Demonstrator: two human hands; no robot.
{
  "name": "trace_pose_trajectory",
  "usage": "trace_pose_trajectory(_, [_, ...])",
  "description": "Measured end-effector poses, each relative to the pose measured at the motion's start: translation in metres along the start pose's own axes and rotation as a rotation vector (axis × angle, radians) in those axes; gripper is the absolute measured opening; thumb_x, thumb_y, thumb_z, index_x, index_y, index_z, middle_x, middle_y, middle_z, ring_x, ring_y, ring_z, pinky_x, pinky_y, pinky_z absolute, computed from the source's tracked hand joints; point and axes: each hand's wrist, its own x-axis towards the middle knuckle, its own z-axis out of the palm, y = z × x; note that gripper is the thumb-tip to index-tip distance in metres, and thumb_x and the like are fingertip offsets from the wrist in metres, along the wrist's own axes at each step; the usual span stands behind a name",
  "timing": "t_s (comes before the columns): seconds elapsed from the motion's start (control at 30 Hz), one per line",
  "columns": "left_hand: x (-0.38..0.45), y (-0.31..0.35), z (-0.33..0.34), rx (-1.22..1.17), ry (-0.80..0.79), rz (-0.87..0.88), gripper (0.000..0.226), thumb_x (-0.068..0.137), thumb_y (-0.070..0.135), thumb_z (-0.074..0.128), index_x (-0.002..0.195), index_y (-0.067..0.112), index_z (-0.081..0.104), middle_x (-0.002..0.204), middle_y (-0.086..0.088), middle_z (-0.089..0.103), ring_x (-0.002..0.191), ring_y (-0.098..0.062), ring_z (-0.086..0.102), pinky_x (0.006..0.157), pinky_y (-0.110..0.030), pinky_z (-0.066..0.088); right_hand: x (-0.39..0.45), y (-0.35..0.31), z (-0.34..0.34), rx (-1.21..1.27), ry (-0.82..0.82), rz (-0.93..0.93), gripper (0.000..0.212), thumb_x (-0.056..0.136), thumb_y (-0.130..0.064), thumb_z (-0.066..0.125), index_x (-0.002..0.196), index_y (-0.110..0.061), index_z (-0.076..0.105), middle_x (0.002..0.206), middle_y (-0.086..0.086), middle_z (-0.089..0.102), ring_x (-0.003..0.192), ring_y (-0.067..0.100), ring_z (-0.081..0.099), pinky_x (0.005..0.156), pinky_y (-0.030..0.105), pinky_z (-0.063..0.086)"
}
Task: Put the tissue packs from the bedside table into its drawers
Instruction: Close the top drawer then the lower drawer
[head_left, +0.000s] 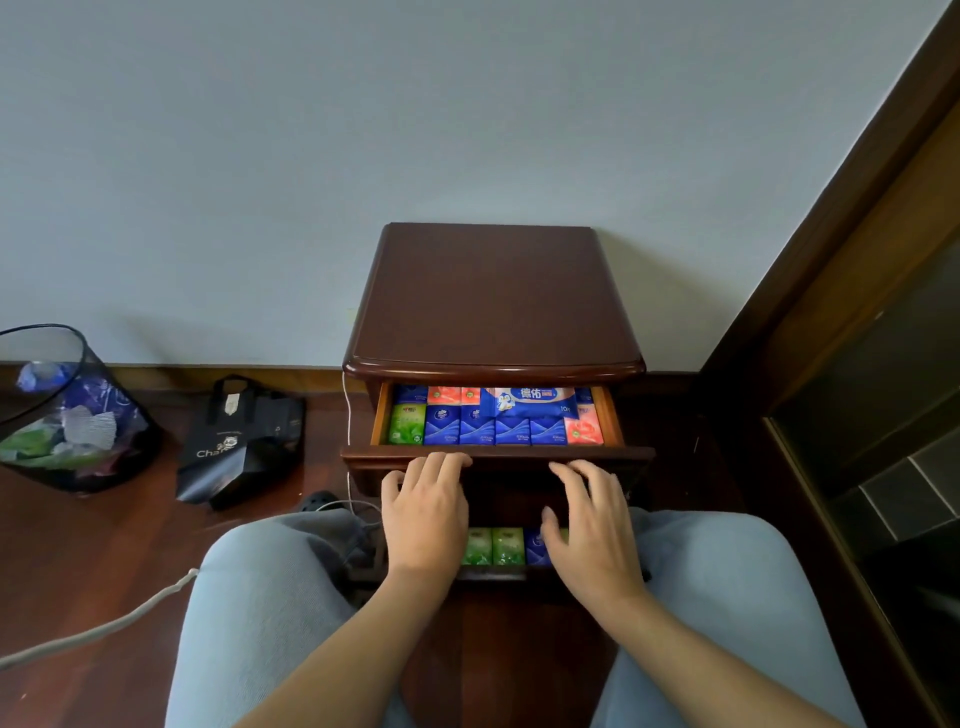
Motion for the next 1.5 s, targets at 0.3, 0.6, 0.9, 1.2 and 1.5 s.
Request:
trace_pose_trajectory(0.3, [0.020,-0.016,0.023,0.052,-0.441,0.085,0.100,0.093,0.023,0.058,0.164,0.020,-0.013,0.172,0.001,-0.019,0.160,-0.020,-0.012,0.128,-0.044,0.015,0.042,-0.005,0.012,-0.106,-0.179,-0.033,0.075,0.100,-0.020,0.059,0.166,-0.018,0.023,0.172,0.001,0.026,0.161,0.020,0.017,0.132,0.042,0.009])
trace_pose_trajectory(0.6, [0.063,-0.018,0.032,0.044,-0.510,0.075,0.100,0.097,0.022,0.055,0.163,0.020,-0.020,0.169,0.002,-0.031,0.158,-0.018,-0.020,0.129,-0.045,0.007,0.088,-0.003,0.024,-0.169,-0.274,-0.037,0.081,0.102,-0.021,0.054,0.168,-0.015,0.007,0.176,0.003,0.009,0.162,0.020,0.004,0.132,0.041,0.004])
trace_pose_trajectory(0.9, [0.083,-0.019,0.039,0.035,-0.514,0.061,0.100,0.099,0.027,0.058,0.163,0.022,-0.018,0.170,0.004,-0.028,0.159,-0.018,-0.016,0.130,-0.045,0.010,0.110,0.002,0.028,-0.159,-0.302,-0.038,0.082,0.102,-0.021,0.057,0.168,-0.017,0.009,0.175,0.002,0.010,0.162,0.018,0.007,0.133,0.040,0.007])
trace_pose_trajectory(1.2, [0.081,-0.018,0.034,-0.002,-0.501,0.035,0.098,0.098,0.025,0.058,0.164,0.021,-0.013,0.172,0.002,-0.020,0.160,-0.020,-0.008,0.129,-0.045,0.018,0.106,-0.002,0.030,-0.156,-0.300,-0.036,0.079,0.098,-0.027,0.064,0.165,-0.016,0.024,0.174,0.007,0.018,0.158,0.023,0.025,0.128,0.042,0.027])
trace_pose_trajectory(1.5, [-0.011,-0.030,0.048,0.005,-0.395,0.106,0.071,0.096,0.058,0.055,0.156,0.028,0.030,0.144,0.007,0.045,0.128,-0.015,0.048,0.100,-0.031,0.044,0.015,0.017,0.042,-0.207,-0.301,-0.163,0.044,0.093,-0.052,0.057,0.130,-0.029,0.060,0.120,-0.008,0.061,0.105,0.017,0.061,0.086,0.035,0.052])
